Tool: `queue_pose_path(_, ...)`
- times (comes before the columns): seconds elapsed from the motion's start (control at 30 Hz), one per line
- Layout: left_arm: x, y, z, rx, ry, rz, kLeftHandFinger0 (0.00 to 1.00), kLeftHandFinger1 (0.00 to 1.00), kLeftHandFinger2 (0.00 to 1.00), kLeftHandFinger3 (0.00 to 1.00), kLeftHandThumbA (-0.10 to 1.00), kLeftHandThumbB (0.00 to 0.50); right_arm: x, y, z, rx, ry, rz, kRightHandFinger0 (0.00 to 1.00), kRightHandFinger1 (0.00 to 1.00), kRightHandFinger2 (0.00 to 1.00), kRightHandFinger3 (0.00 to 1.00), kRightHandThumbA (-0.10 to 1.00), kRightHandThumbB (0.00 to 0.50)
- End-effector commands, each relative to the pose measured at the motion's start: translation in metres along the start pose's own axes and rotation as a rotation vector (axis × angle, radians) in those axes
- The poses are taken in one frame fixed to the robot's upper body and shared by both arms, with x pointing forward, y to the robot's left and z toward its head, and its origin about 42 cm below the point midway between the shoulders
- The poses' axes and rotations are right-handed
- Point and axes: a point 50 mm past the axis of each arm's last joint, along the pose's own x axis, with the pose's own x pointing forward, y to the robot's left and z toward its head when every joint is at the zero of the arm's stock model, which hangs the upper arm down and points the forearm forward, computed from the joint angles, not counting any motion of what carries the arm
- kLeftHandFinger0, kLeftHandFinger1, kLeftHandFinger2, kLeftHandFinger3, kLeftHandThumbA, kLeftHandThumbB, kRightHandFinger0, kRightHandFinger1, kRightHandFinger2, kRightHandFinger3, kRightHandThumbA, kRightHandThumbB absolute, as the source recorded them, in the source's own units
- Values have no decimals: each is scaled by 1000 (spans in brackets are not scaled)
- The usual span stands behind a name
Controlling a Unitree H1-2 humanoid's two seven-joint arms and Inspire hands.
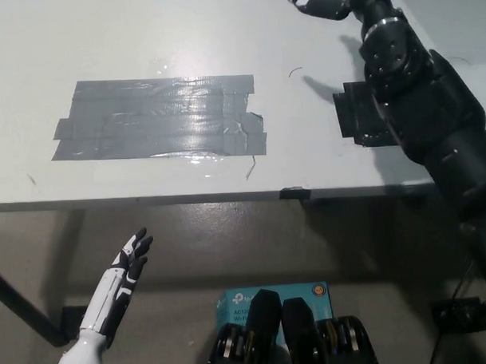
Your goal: A rubick's cube is kept in the black marked spot on the table and the robot uses its right arm to pick it up and hands it to a person
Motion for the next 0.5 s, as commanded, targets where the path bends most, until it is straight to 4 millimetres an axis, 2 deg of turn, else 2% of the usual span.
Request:
queue_pose_path(0.0, 5, 5, 10, 30, -31, -6, 1000, 1000, 1000, 1000, 1000, 328, -33, -88, 61, -12, -274, -138, 1000, 1000, 1000, 1000, 885, 488)
queue_pose_path(0.03, 5, 5, 10, 28, -31, -7, 1000, 1000, 1000, 1000, 1000, 326, -38, -90, 63, -4, -290, -143, 1000, 1000, 1000, 1000, 887, 481)
queue_pose_path(0.07, 4, 4, 9, 21, -32, -7, 1000, 1000, 1000, 1000, 1000, 308, -64, -101, 71, 37, -369, -162, 1000, 1000, 1000, 1000, 905, 472)
queue_pose_path(0.1, 3, 4, 8, 18, -30, -7, 1000, 1000, 1000, 1000, 1000, 305, -76, -105, 74, 50, -399, -169, 1000, 1000, 1000, 1000, 907, 469)
queue_pose_path(0.13, 2, 5, 8, 19, -27, -6, 1000, 1000, 1000, 1000, 1000, 302, -100, -112, 76, 86, -444, -152, 1000, 1000, 1000, 1000, 893, 449)
queue_pose_path(0.2, 2, 6, 7, 31, -27, -7, 1000, 1000, 1000, 1000, 1000, 299, -129, -117, 76, 115, -490, -116, 1000, 1000, 1000, 1000, 893, 449)
queue_pose_path(0.27, 1, 5, 7, 43, -24, -9, 1000, 1000, 1000, 1000, 1000, 301, -178, -122, 72, 132, -560, -81, 1000, 1000, 1000, 1000, 844, 426)
queue_pose_path(0.37, -1, 4, 5, 44, -14, -12, 1000, 1000, 1000, 1000, 1000, 317, -228, -119, 62, 168, -608, -46, 1000, 1000, 1000, 1000, 837, 435)
queue_pose_path(0.4, -1, 4, 5, 41, -14, -11, 1000, 1000, 1000, 1000, 1000, 312, -239, -118, 60, 183, -614, -36, 1000, 1000, 1000, 1000, 832, 442)
queue_pose_path(0.43, -1, 3, 4, 39, -14, -11, 1000, 1000, 1000, 1000, 1000, 304, -268, -116, 53, 213, -629, -25, 1000, 1000, 1000, 1000, 841, 408)
queue_pose_path(0.47, -2, 3, 3, 38, -12, -10, 1000, 1000, 1000, 1000, 1000, 304, -278, -115, 51, 221, -634, -21, 1000, 1000, 1000, 1000, 849, 408)
